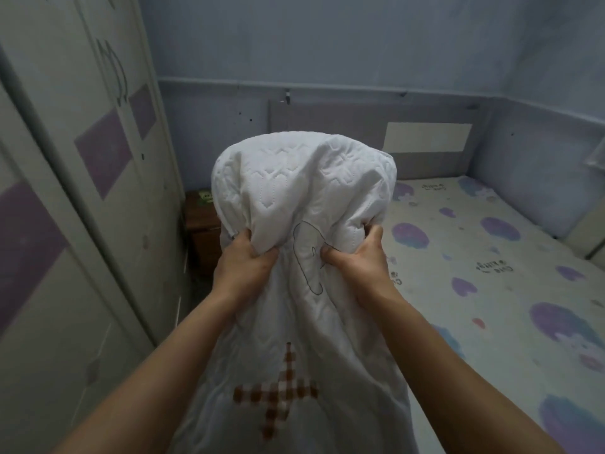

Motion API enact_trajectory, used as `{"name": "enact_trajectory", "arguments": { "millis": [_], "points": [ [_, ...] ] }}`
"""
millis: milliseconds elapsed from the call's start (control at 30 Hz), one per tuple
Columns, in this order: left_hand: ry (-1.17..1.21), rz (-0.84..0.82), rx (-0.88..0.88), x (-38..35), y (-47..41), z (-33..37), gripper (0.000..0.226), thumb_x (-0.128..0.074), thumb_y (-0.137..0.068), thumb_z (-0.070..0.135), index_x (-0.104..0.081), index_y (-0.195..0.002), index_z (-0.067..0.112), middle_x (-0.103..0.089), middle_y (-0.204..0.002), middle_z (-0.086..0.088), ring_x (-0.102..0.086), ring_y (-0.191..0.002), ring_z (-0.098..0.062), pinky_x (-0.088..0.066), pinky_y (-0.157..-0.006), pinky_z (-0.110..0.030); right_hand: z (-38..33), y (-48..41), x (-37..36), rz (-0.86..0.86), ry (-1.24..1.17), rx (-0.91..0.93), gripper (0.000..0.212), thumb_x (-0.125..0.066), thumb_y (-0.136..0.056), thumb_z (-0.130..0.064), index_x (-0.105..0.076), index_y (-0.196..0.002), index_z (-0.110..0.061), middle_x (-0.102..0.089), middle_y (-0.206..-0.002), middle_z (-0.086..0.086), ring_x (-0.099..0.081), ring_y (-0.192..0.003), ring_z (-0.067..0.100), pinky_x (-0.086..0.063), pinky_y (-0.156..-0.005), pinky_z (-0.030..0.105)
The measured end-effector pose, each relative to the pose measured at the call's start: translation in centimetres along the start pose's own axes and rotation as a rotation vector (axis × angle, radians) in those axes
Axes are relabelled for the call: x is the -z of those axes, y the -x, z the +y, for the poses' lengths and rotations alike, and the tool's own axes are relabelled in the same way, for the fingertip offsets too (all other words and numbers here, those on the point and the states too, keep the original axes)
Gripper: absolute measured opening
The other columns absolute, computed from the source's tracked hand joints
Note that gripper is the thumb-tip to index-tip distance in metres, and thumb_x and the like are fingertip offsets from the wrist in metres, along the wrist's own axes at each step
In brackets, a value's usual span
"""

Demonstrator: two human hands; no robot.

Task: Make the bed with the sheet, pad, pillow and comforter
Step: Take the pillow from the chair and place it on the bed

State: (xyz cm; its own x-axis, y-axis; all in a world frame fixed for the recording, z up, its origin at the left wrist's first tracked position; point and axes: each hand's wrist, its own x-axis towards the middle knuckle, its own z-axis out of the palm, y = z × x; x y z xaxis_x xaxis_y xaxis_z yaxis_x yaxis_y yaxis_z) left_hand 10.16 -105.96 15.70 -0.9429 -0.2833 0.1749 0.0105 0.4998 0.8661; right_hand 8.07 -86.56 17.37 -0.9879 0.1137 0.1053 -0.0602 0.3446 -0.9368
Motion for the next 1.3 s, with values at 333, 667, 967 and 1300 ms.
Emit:
{"name": "enact_trajectory", "arguments": {
  "millis": [333, 667, 967, 1300],
  "points": [
    [-0.074, -0.117, -0.122, -0.3, -28.2, -2.7, 0.070, -0.045, -0.060, 0.065, -0.057, -0.116, 0.024, -0.068, -0.108, -0.003, -0.063, -0.100, -0.030, -0.053, -0.083, -0.045, -2.8, -22.1, -11.2, 0.172, -0.043, -0.069, 0.074, -0.082, -0.066, -0.034, -0.033, -0.122, -0.027, -0.057, -0.112, -0.004, -0.059, -0.100, 0.020, -0.049, -0.094, 0.045],
    [-0.079, -0.306, -0.245, -11.7, -50.3, -1.9, 0.064, -0.049, -0.066, 0.055, -0.055, -0.121, 0.021, -0.066, -0.114, -0.006, -0.061, -0.105, -0.030, -0.052, -0.086, -0.043, 1.0, -43.0, -12.3, 0.371, -0.011, -0.146, 0.075, -0.082, -0.065, -0.036, -0.032, -0.120, -0.024, -0.056, -0.109, -0.001, -0.059, -0.102, 0.026, -0.048, -0.094, 0.048],
    [-0.130, -0.421, -0.291, -23.2, -70.2, 0.1, 0.066, -0.048, -0.060, 0.056, -0.056, -0.116, 0.022, -0.066, -0.112, -0.008, -0.062, -0.103, -0.030, -0.052, -0.085, -0.043, 3.6, -62.5, -11.7, 0.512, 0.022, -0.249, 0.073, -0.078, -0.068, -0.036, -0.032, -0.123, -0.022, -0.055, -0.109, -0.002, -0.057, -0.098, 0.024, -0.047, -0.085, 0.037],
    [-0.133, -0.672, -0.397, -37.4, -84.1, 2.3, 0.067, -0.047, -0.057, 0.056, -0.056, -0.115, 0.023, -0.055, -0.130, -0.012, -0.062, -0.103, -0.032, -0.051, -0.088, -0.040, 8.3, -75.7, -8.2, 0.728, 0.089, -0.407, 0.073, -0.077, -0.073, -0.031, -0.031, -0.128, -0.018, -0.056, -0.124, 0.006, -0.056, -0.111, 0.029, -0.043, -0.089, 0.035]
  ]
}}
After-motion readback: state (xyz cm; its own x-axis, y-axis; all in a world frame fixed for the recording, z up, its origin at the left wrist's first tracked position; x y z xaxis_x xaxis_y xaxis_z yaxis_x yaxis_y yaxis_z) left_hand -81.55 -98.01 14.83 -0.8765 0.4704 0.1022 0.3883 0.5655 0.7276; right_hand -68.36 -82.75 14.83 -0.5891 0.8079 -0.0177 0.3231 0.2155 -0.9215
